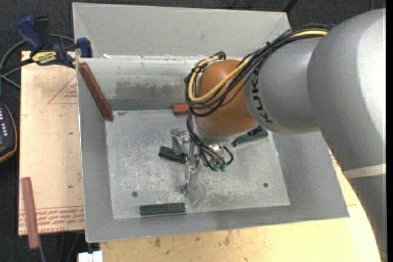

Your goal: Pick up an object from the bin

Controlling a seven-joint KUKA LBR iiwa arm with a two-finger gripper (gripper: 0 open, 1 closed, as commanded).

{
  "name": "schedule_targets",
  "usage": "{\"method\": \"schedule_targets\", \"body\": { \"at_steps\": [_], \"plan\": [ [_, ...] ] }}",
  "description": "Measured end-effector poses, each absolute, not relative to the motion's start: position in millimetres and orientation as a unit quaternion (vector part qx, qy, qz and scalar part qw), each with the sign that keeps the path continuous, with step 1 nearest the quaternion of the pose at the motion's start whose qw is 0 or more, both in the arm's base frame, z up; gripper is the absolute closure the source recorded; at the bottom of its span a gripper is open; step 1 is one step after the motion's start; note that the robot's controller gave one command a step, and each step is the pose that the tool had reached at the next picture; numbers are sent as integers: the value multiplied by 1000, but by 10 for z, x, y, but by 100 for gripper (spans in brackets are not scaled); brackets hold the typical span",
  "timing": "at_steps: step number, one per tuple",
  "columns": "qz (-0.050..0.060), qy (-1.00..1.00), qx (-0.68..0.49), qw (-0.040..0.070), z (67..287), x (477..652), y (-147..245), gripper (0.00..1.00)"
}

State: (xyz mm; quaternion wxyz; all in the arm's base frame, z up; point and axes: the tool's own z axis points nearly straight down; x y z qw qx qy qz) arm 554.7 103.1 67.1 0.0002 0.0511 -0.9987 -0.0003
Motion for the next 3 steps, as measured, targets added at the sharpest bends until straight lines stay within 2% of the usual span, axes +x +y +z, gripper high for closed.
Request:
{"method": "schedule_targets", "body": {
  "at_steps": [1, 2, 3],
  "plan": [
    [-1, -999, 52, -1, 716, 5559, 1054, 100],
    [0, -943, 333, -3, 1811, 5272, 1168, 100],
    [0, -943, 332, -5, 2238, 5629, 1153, 100]
  ]
}}
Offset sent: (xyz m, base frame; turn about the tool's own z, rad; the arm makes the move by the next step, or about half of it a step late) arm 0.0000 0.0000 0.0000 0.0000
